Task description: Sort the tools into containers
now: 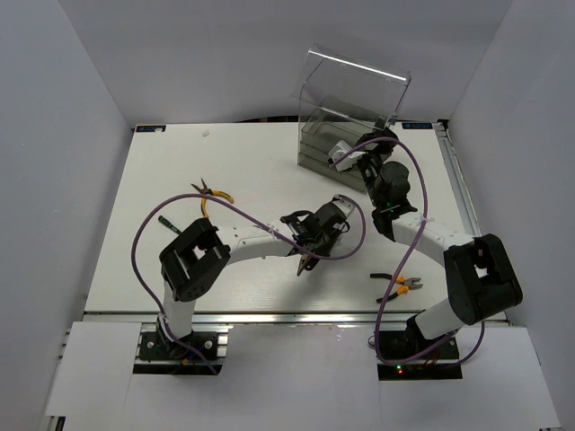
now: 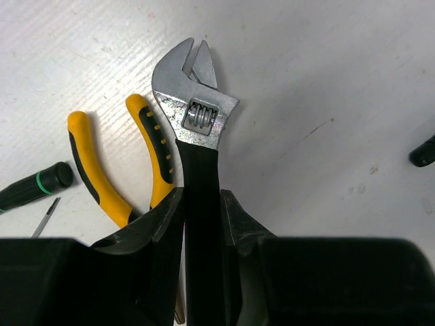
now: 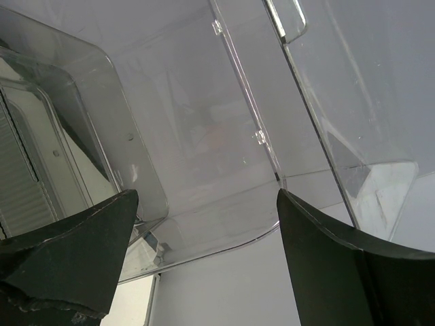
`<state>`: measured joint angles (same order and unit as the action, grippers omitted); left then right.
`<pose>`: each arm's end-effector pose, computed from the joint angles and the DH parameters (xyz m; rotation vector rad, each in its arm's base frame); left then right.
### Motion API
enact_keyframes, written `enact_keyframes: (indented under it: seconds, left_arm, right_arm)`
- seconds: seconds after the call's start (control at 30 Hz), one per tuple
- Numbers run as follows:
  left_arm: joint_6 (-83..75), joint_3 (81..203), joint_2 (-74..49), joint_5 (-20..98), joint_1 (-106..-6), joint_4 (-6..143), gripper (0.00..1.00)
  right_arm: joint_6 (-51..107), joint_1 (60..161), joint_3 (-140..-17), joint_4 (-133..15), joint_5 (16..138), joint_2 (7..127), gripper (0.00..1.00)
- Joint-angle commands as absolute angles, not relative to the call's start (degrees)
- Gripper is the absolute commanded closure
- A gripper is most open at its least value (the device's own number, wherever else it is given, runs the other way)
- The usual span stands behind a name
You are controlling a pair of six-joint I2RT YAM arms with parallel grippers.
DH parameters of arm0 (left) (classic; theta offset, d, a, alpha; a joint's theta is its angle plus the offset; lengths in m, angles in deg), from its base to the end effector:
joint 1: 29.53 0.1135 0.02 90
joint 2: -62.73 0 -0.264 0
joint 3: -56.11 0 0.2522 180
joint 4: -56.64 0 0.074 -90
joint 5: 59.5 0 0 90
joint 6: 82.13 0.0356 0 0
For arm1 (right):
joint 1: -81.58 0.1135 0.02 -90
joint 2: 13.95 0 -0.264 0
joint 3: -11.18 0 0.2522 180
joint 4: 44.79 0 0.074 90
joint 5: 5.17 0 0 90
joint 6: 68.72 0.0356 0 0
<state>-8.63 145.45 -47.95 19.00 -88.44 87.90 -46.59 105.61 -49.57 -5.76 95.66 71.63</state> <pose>0.2200 -0.3511 0.1822 0.8211 2.3510 -0.3169 0.3079 0.1300 0.2975 -0.8614 1.0634 -0.7709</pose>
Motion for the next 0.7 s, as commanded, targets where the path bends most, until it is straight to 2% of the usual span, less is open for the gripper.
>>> enact_keyframes:
  seconds: [0.0, 0.67]
  left_arm:
    - [-9.10, 145.37, -42.39, 17.23, -88.68, 84.20, 1.00]
    - [-13.75, 140.72, -33.87, 17.76, -82.00, 79.99, 1.00]
  right_arm:
    - [-45.69, 105.66, -49.34, -1.95, 97.05, 69.63, 0.11]
    - [-45.69, 105.66, -48.99, -1.95, 97.05, 69.37, 0.11]
